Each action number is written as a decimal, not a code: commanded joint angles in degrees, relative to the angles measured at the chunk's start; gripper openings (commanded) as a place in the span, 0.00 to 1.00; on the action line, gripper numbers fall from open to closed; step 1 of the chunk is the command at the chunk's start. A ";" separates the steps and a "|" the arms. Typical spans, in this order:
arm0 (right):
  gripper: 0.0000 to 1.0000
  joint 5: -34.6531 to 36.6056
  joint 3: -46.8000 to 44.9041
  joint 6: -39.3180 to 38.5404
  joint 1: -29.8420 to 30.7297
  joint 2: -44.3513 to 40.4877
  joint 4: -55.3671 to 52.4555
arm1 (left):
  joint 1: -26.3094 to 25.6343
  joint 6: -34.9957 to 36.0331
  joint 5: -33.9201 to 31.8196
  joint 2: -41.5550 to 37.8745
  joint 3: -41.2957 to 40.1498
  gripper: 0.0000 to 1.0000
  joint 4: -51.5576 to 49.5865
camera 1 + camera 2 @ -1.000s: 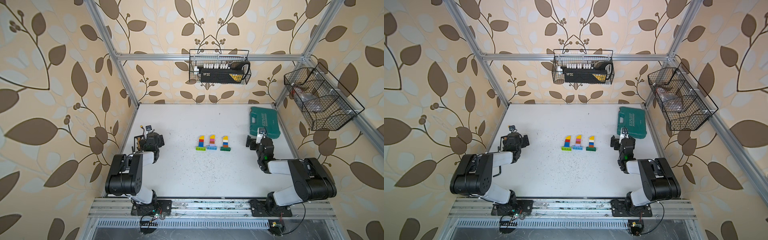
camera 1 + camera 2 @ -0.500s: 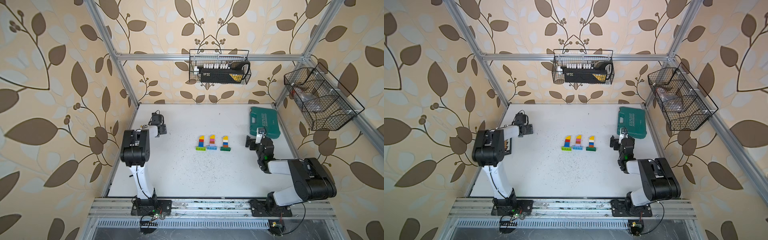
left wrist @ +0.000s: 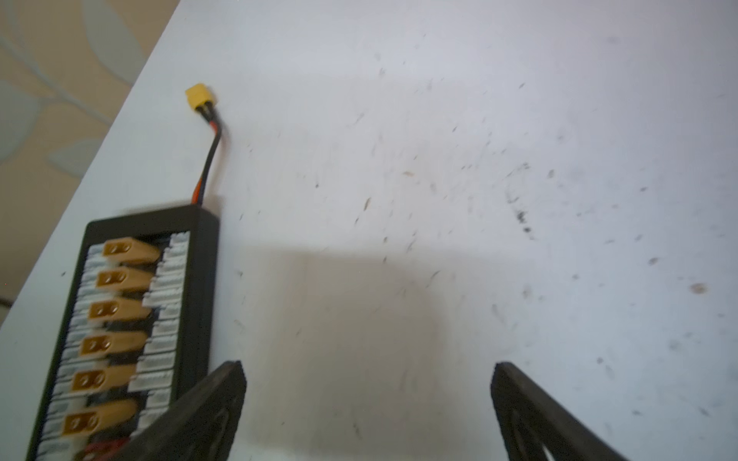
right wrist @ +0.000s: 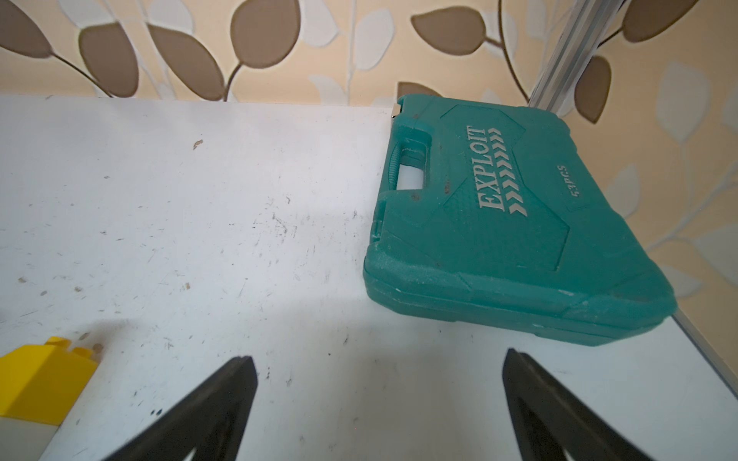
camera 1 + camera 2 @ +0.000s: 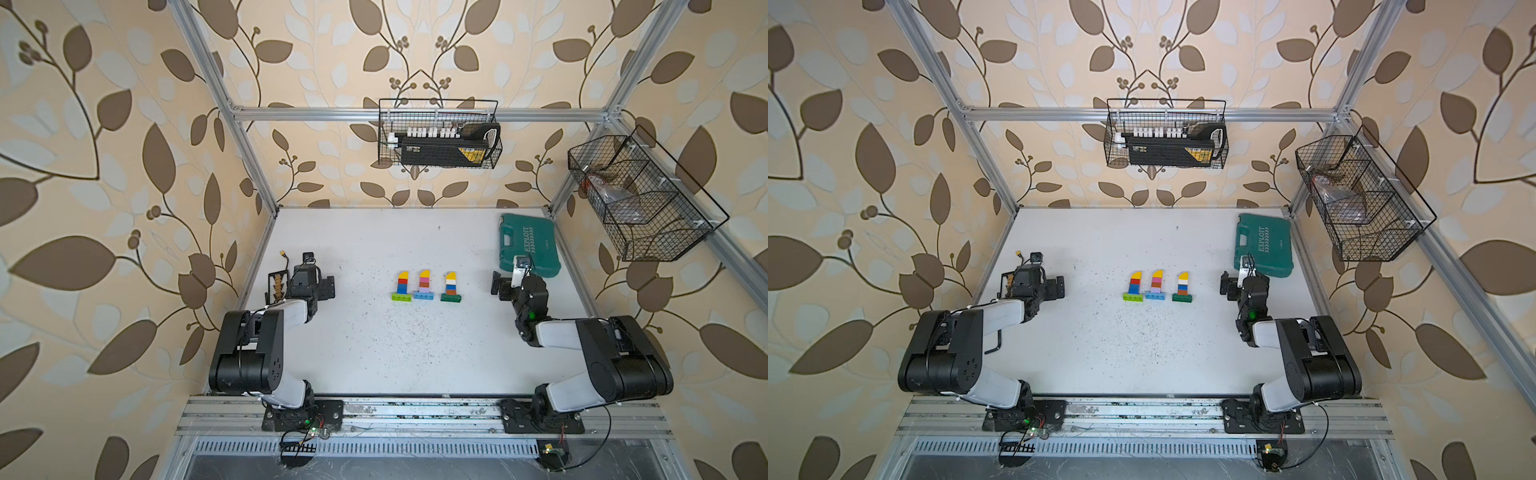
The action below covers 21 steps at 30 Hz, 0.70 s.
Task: Assemble the number 1 with lego
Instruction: Reset both arms
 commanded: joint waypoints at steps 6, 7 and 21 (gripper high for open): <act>0.99 -0.52 0.66 -0.34 -0.21 0.28 -0.36 | 1.47 -1.26 -0.62 -1.06 -3.07 0.99 10.47; 1.00 -0.53 0.67 -0.29 -0.16 0.25 -0.37 | 1.46 -1.94 -2.22 -0.44 -2.05 0.99 9.24; 0.99 -0.51 0.65 -0.32 -0.18 0.33 -0.37 | -7.47 0.37 -23.33 -5.09 -24.20 0.99 46.98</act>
